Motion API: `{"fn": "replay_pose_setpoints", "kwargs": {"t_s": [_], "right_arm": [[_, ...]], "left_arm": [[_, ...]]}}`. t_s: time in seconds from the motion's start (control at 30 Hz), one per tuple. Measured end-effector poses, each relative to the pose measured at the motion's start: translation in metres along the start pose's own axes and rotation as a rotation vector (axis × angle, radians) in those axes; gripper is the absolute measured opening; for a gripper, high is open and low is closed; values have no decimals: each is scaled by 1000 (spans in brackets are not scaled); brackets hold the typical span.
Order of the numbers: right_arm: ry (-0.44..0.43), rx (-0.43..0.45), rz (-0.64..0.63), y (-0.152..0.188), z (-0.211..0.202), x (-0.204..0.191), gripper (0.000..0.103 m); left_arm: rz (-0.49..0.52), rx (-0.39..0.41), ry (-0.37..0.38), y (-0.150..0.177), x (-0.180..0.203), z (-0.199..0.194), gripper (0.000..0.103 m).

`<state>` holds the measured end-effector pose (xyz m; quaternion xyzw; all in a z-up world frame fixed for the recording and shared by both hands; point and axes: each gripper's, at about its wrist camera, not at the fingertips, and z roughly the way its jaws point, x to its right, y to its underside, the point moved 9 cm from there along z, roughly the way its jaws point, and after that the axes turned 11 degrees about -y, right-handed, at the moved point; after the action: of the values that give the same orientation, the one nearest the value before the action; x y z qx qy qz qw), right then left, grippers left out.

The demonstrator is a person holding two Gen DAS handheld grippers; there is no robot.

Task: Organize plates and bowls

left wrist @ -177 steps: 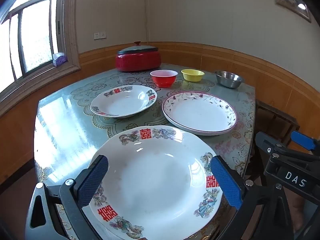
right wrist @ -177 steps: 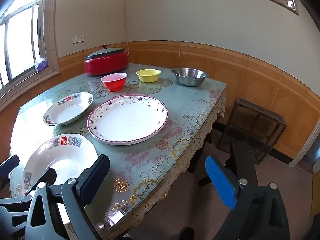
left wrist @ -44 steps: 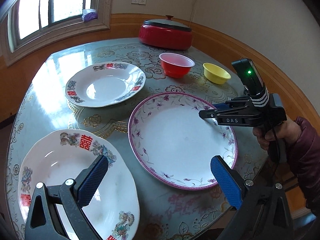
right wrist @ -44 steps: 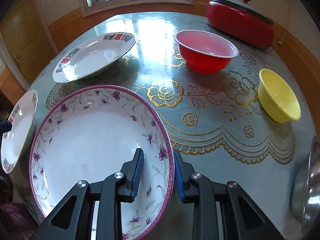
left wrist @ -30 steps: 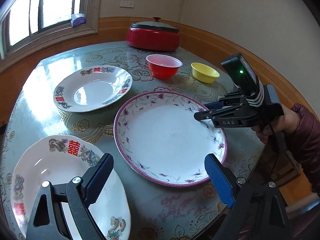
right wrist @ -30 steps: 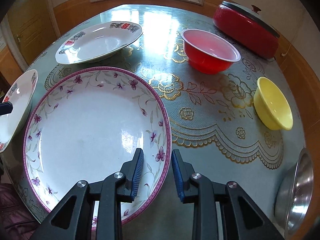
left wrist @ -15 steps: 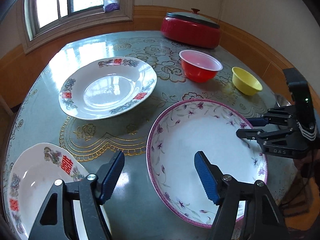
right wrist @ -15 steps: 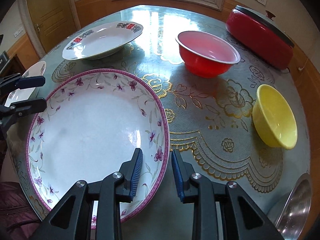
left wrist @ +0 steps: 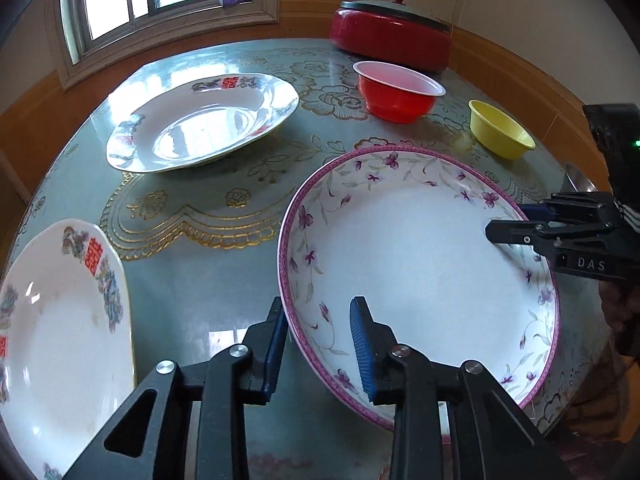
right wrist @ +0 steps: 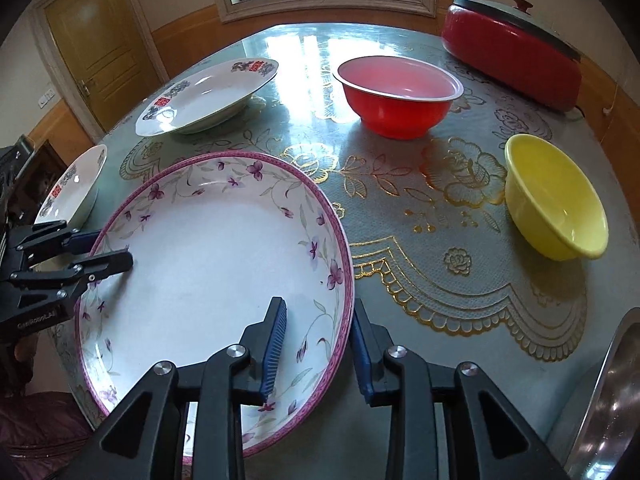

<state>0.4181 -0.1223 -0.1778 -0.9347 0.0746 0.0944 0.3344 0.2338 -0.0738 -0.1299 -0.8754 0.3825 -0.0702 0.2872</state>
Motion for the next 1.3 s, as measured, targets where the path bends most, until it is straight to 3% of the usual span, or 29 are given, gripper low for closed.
{"fn": "replay_pose_setpoints", "kwargs": {"t_s": [0.13, 0.5, 0.63, 0.73, 0.9, 1.03, 1.2, 1.27, 1.3], "right_arm": [[15, 27, -13, -7, 4, -4, 30], [27, 69, -102, -36, 26, -25, 30], [39, 72, -99, -37, 24, -22, 31], [51, 74, -77, -37, 20, -18, 31], [45, 166, -31, -51, -6, -23, 31], [-38, 200, -31, -61, -12, -53, 32], [-197, 174, -67, -68, 9, -114, 35], [-284, 143, -67, -68, 21, -139, 40], [-322, 129, -67, -68, 27, -152, 42]], "left_arm": [[-6, 20, -25, 21, 2, -20, 31], [-163, 19, -86, 43, -9, -30, 34], [-153, 31, -101, 45, -8, -36, 37], [-151, 40, -95, 47, -12, -41, 46], [-153, 78, -83, 50, -23, -58, 46], [-167, 129, -55, 48, -40, -74, 46], [-210, 221, -40, 37, -73, -99, 47], [-248, 248, -52, 32, -93, -105, 58], [-272, 263, -61, 30, -105, -108, 70]]}}
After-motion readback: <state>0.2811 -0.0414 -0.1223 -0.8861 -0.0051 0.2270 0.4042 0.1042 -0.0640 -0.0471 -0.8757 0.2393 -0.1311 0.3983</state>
